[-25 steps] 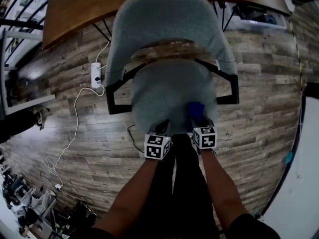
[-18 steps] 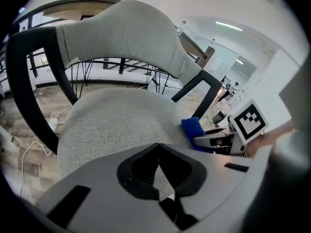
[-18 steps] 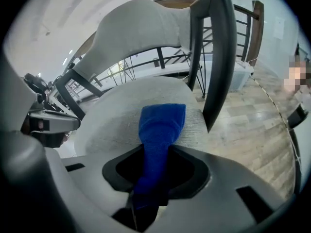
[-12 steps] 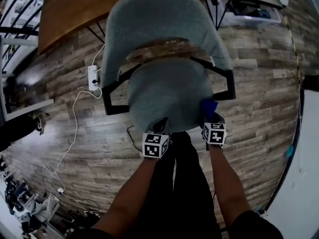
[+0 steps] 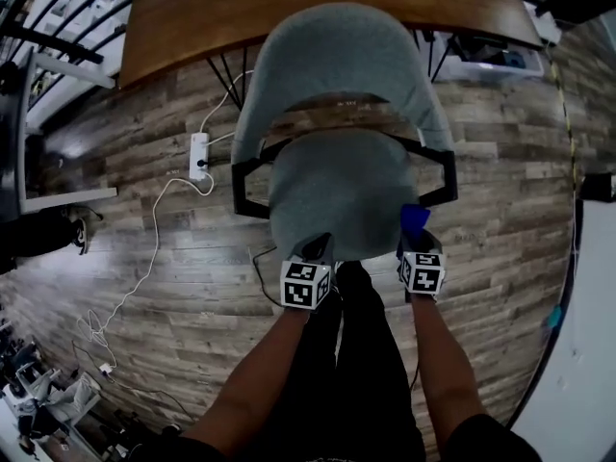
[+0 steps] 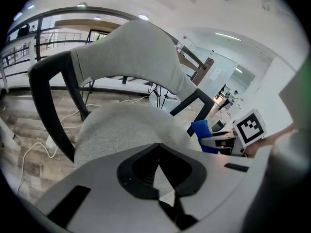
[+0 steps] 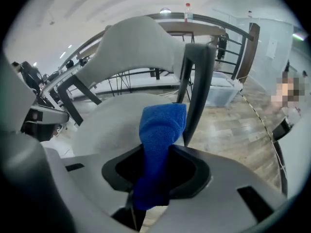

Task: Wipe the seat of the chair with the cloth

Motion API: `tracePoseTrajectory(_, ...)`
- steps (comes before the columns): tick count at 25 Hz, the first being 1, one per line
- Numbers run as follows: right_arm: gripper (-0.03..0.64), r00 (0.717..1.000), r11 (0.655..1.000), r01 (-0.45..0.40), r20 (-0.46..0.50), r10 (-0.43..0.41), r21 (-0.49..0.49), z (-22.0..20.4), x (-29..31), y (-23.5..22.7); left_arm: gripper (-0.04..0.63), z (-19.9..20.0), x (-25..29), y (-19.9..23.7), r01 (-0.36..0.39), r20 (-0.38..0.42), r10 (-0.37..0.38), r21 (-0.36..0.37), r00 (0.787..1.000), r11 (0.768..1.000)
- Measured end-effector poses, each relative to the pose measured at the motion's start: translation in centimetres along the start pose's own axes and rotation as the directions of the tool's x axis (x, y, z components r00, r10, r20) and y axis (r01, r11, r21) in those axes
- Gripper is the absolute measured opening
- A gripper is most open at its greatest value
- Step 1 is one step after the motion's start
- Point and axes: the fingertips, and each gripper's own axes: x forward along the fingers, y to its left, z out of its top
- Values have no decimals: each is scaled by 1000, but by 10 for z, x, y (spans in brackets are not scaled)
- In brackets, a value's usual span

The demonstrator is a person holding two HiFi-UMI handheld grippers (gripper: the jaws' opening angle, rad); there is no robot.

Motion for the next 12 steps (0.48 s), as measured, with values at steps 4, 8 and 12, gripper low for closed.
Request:
tracePoseTrajectory(4,133,997,1000,-12,75,11,12,25,-48,28,-2,25,-42,-6,-6,54,4,30,999,1000)
tracePoseTrajectory(8,133,984,997,-32,178,20,65,52,-107,55,-2,52,-91,-14,-11,145,9,11,989,1000)
tracePoseTrajectory(12,133,953,997,-71,296,59,28,102,-151,92,-2,99,-128,-17,-8,242,3,19,970,1000)
